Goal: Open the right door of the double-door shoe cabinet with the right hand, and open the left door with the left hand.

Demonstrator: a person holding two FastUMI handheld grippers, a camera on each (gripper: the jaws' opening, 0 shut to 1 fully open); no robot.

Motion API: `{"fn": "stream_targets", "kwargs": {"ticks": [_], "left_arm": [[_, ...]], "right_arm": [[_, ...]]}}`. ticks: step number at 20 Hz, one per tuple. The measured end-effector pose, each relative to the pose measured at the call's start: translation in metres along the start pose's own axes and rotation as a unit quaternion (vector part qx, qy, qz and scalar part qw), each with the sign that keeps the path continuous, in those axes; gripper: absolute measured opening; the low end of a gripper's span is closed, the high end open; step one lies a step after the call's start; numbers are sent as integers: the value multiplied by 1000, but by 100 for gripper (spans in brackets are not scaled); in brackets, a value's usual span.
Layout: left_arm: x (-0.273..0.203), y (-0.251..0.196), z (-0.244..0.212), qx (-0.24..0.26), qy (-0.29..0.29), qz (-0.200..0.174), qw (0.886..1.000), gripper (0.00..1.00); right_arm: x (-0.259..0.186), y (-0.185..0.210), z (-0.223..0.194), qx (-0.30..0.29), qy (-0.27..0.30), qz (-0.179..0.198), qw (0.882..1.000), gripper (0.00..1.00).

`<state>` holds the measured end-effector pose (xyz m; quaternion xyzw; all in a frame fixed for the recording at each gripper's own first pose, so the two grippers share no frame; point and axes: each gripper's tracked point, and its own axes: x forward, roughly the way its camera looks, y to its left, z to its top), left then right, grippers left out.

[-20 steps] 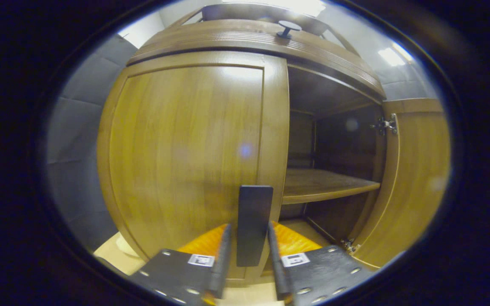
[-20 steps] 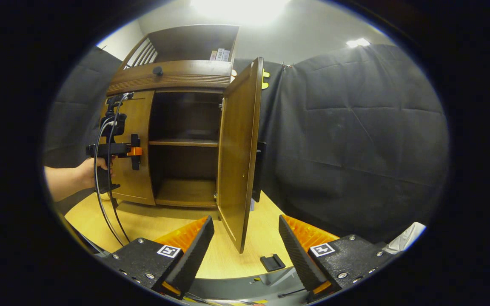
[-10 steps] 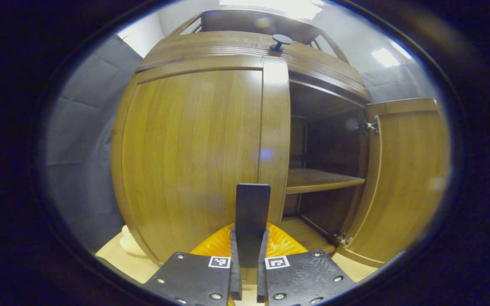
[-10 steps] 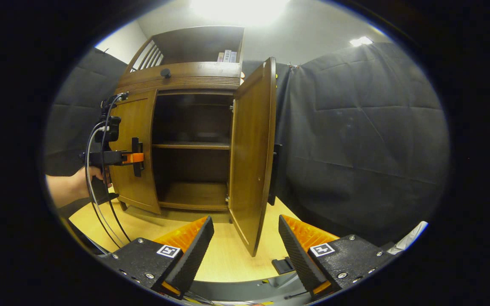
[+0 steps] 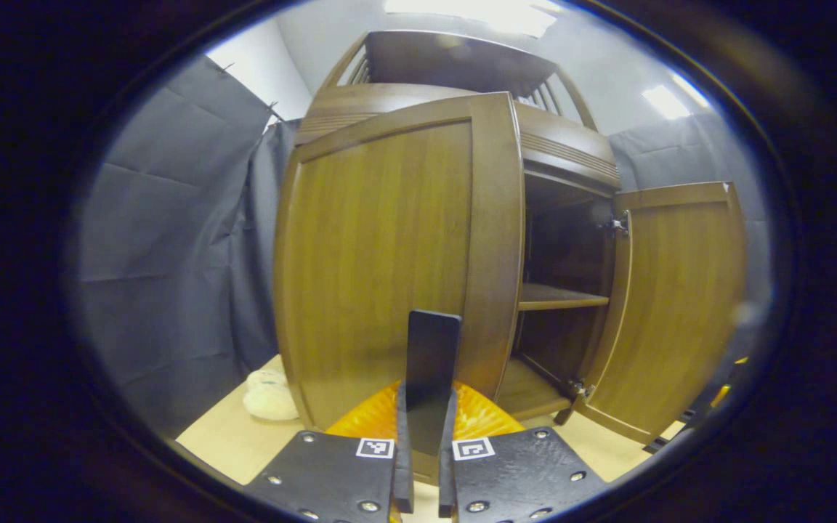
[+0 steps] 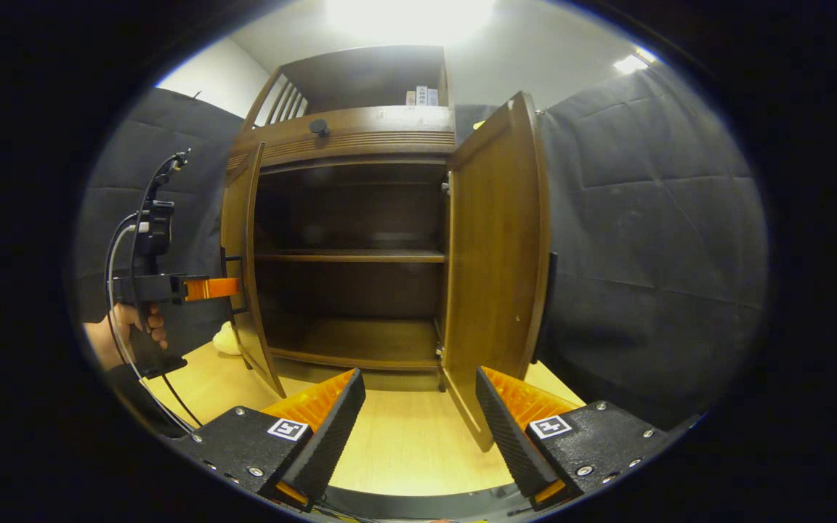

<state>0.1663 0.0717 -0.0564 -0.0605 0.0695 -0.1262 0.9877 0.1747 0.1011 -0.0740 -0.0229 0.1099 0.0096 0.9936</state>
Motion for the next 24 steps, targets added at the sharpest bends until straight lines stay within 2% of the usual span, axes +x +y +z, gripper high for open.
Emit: {"fn": "stream_targets", "kwargs": {"ticks": [1, 2, 4, 5, 6, 7, 8, 10, 12, 13, 15, 23, 24], "left_arm": [[-8, 6, 0, -2, 1, 6, 1000, 10], [-16, 11, -2, -3, 2, 12, 1000, 9], [-27, 23, -3, 2, 7, 17, 1000, 9], [-34, 29, -3, 5, 8, 21, 1000, 13], [-40, 38, -3, 3, 8, 28, 1000, 9], [-46, 46, -2, -3, 8, 37, 999, 13], [-53, 55, -1, -9, 8, 48, 999, 8], [-67, 80, 1, -17, 4, 76, 997, 17], [-79, 102, 4, -6, -8, 101, 995, 17], [-86, 115, 10, 1, -14, 112, 994, 13], [-96, 147, 17, 5, -18, 131, 991, 15], [-138, 243, 19, 23, -28, 198, 980, 15], [-140, 247, 17, 16, -28, 189, 981, 15]], "right_arm": [[3, 6, 1, 0, -1, 8, 1000, 95], [5, 10, 2, 1, -3, 15, 1000, 94], [8, 21, 4, 1, -6, 29, 1000, 95], [10, 26, 4, 1, -5, 36, 999, 95], [11, 31, 3, 1, -5, 42, 999, 95], [12, 36, 4, 2, -4, 48, 999, 94], [15, 39, 4, 3, -4, 53, 999, 95], [19, 46, 7, 5, -4, 62, 998, 95], [24, 55, 9, 5, -4, 71, 997, 95], [26, 61, 9, 5, -3, 75, 997, 95], [30, 74, 12, 9, -6, 86, 996, 95], [54, 115, 25, 0, -22, 93, 995, 94], [55, 117, 27, -3, -25, 92, 995, 95]]}}
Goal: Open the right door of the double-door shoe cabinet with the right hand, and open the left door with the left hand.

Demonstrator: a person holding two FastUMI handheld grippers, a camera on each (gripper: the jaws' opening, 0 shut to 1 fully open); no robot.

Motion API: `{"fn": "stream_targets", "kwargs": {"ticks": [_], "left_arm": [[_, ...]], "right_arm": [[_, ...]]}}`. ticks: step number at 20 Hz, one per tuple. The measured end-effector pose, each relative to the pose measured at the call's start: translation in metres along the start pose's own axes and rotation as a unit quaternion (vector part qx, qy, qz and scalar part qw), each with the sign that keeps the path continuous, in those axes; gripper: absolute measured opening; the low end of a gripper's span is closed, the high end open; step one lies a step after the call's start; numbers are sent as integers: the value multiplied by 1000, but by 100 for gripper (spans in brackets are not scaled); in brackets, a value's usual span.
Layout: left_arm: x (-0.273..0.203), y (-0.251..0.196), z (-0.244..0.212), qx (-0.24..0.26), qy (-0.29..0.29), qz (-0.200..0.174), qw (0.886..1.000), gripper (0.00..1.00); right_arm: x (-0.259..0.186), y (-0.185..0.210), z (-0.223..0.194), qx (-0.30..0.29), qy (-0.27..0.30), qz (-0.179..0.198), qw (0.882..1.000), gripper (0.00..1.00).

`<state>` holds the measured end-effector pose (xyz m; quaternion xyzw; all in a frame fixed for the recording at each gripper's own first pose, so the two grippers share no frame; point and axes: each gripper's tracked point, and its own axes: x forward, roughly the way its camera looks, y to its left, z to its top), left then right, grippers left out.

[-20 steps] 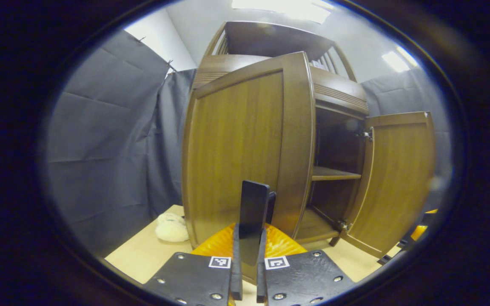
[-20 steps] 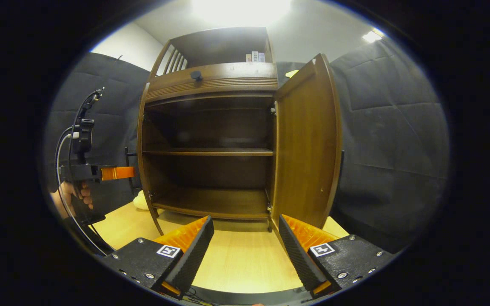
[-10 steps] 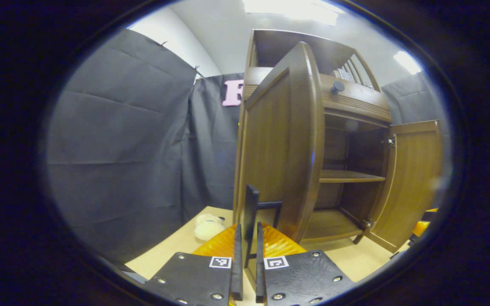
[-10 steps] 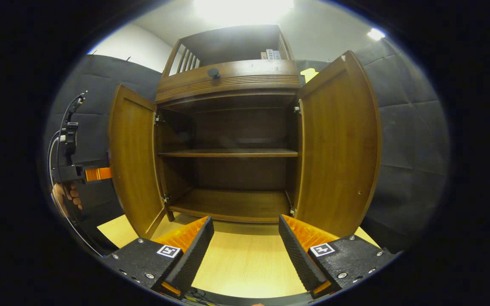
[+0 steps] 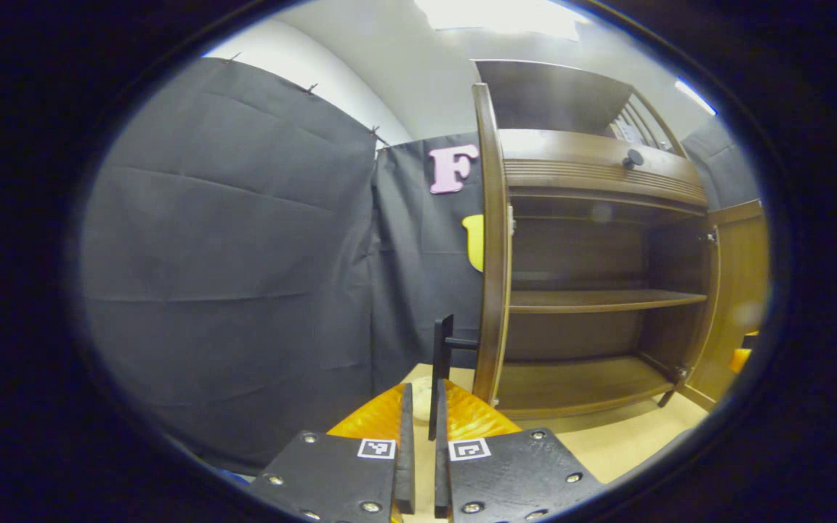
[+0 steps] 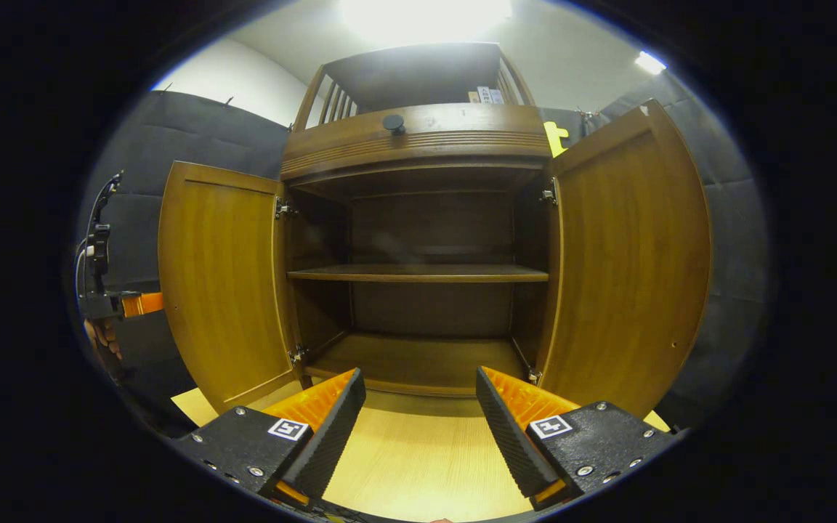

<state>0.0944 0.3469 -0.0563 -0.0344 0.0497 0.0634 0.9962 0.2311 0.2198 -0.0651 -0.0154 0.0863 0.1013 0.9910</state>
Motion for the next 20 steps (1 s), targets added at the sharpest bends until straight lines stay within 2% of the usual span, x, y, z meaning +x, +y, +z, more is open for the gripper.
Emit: {"fn": "stream_targets", "kwargs": {"ticks": [1, 3, 5, 6, 10, 18, 20], "left_arm": [[-4, 2, -4, -9, 5, -5, 1000, 16], [-11, 4, -10, -11, 16, -5, 1000, 11], [-28, -7, 0, -8, 8, -12, 1000, 15], [-39, -12, 5, -3, 4, -14, 1000, 8], [-88, -45, 25, -11, -9, -37, 999, 16], [-191, -90, 46, -7, -30, -78, 996, 15], [-208, -96, 44, -3, -29, -82, 996, 11]], "right_arm": [[-1, 0, 2, 0, -2, -2, 1000, 94], [-9, 3, 9, 5, -8, 0, 1000, 95], [-24, -1, 16, 1, -15, 0, 1000, 95], [-32, -5, 19, -1, -17, -3, 1000, 94], [-75, -25, 21, 6, -23, -17, 1000, 94], [-160, -64, 26, 17, -42, -59, 997, 94], [-176, -69, 30, 16, -50, -64, 997, 94]]}}
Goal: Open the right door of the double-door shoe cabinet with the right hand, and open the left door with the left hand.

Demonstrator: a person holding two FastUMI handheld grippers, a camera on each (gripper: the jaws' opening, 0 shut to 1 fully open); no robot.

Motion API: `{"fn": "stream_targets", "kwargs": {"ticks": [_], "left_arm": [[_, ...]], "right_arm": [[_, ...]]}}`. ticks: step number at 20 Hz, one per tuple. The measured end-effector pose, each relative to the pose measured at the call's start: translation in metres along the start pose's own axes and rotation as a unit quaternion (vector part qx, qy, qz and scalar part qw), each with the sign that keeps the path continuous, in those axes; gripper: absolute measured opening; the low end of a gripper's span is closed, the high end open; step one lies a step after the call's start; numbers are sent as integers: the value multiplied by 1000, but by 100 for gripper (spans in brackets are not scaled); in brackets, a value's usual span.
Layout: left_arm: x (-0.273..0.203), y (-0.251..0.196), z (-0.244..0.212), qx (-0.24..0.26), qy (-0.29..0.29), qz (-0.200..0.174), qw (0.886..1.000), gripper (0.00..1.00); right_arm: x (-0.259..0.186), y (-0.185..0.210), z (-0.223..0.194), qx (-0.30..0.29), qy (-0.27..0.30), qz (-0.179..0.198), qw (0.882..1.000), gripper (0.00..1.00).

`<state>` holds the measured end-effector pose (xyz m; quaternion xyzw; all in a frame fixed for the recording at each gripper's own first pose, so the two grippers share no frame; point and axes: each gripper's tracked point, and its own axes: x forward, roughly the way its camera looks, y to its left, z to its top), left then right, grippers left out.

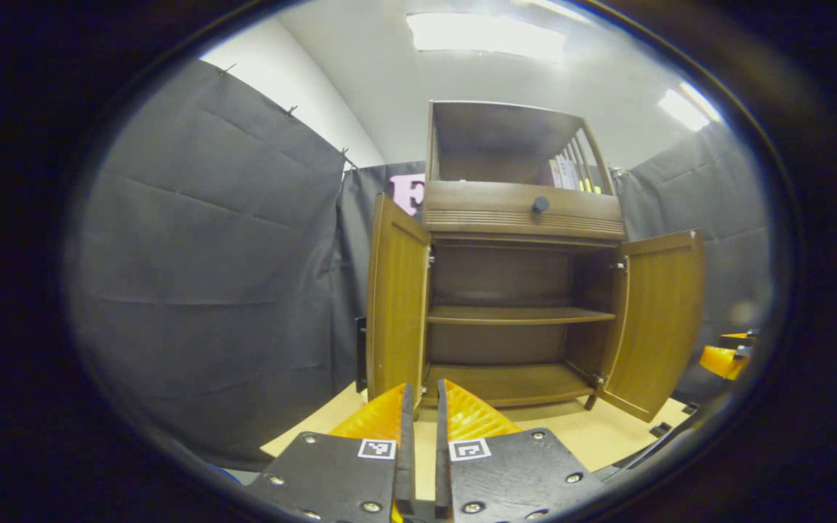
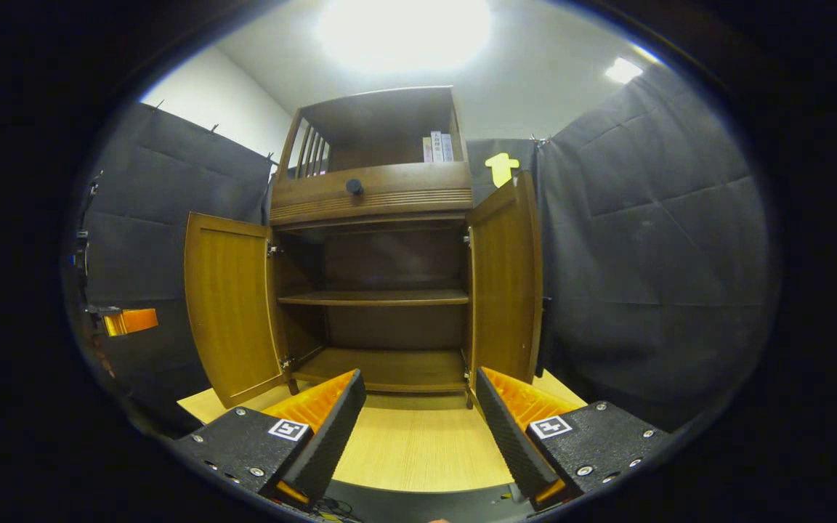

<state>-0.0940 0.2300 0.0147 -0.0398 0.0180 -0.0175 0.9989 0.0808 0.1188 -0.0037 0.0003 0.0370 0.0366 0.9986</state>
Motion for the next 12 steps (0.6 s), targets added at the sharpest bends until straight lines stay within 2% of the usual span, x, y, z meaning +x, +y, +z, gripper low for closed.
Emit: {"fn": "stream_targets", "kwargs": {"ticks": [1, 3, 4, 6, 12], "left_arm": [[-7, -4, -2, 3, 1, -1, 1000, 8], [-20, -11, -3, 14, -5, -5, 1000, 8], [-28, -15, -2, 21, -8, -10, 1000, 15], [-37, -23, -3, 31, -12, -15, 999, 8], [-47, -31, -13, 30, 2, -18, 999, 62]], "right_arm": [[-7, -2, 0, 0, -3, -2, 1000, 94], [-17, -4, 1, 1, -7, -4, 1000, 94], [-20, -5, 1, 2, -7, -5, 1000, 94], [-26, -6, 0, 7, -6, -5, 1000, 94], [-34, -8, 1, 3, -6, 4, 1000, 94]]}}
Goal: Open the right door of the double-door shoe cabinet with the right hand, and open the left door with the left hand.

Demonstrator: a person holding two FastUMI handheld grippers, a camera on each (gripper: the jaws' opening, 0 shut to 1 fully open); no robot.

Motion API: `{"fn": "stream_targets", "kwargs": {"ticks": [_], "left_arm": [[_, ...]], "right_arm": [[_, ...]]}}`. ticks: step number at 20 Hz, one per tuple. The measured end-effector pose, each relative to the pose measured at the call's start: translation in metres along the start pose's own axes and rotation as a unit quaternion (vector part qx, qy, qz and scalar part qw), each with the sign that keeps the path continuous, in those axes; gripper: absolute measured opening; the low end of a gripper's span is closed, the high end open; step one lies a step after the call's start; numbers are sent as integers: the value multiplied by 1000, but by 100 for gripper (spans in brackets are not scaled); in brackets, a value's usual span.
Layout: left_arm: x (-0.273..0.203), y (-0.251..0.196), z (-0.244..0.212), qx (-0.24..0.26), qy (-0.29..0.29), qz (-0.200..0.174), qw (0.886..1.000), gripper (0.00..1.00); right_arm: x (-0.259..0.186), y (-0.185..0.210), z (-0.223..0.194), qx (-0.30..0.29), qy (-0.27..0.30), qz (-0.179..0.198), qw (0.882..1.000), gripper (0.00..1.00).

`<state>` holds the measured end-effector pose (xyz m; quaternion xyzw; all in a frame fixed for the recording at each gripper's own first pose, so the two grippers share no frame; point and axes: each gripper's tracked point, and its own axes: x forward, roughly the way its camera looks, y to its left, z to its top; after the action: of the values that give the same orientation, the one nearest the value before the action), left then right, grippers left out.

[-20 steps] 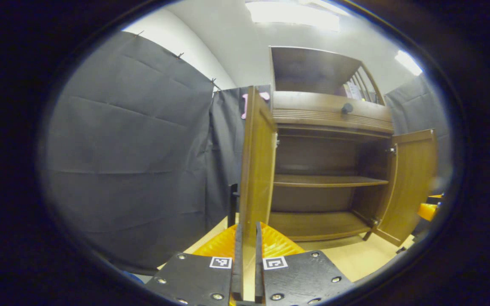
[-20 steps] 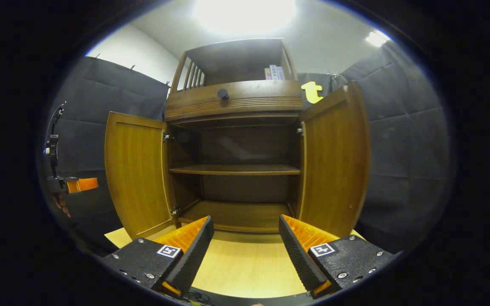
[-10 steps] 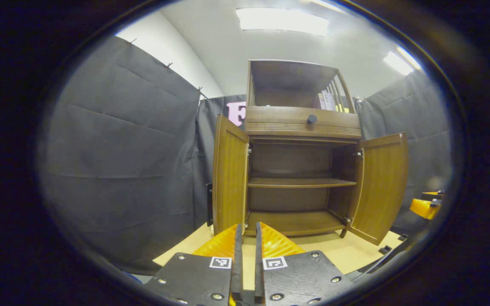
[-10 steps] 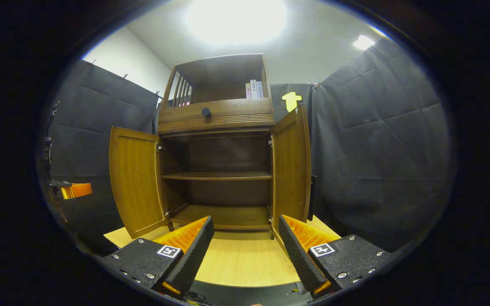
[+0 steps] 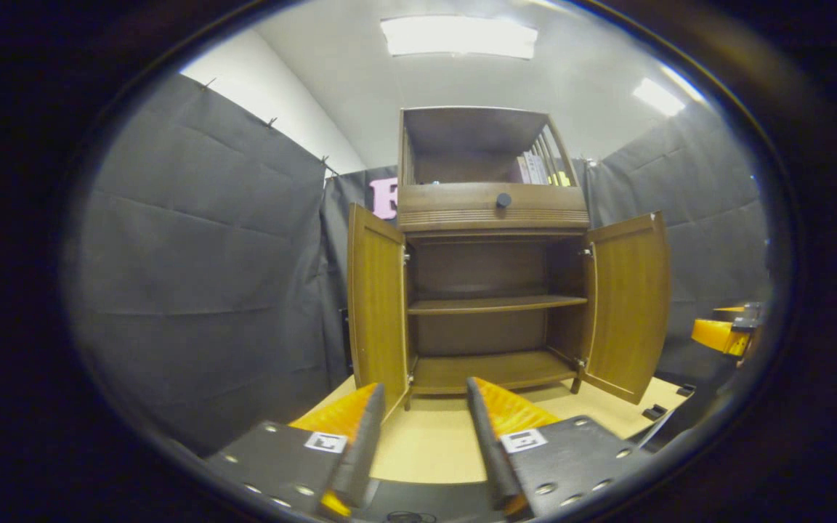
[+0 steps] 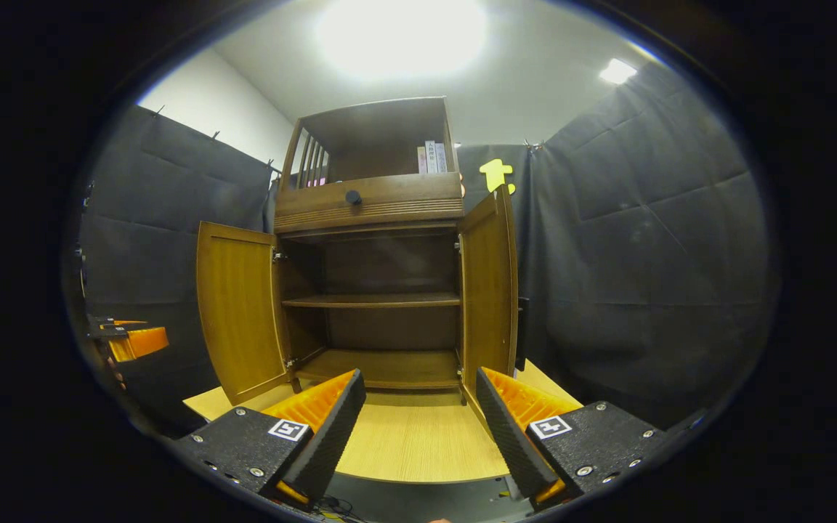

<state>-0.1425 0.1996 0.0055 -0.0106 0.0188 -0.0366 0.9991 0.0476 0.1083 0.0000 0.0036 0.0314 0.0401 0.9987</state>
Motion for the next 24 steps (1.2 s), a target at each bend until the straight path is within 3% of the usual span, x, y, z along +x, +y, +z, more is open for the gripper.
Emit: {"fn": "stream_targets", "kwargs": {"ticks": [4, 24], "left_arm": [[-4, 6, 7, 1, -9, 21, 1000, 100], [-6, 7, 7, 0, -12, 33, 999, 100]], "right_arm": [[-2, -1, 5, 0, -5, 1, 1000, 94], [3, 1, 7, 1, -9, -7, 1000, 94]]}}
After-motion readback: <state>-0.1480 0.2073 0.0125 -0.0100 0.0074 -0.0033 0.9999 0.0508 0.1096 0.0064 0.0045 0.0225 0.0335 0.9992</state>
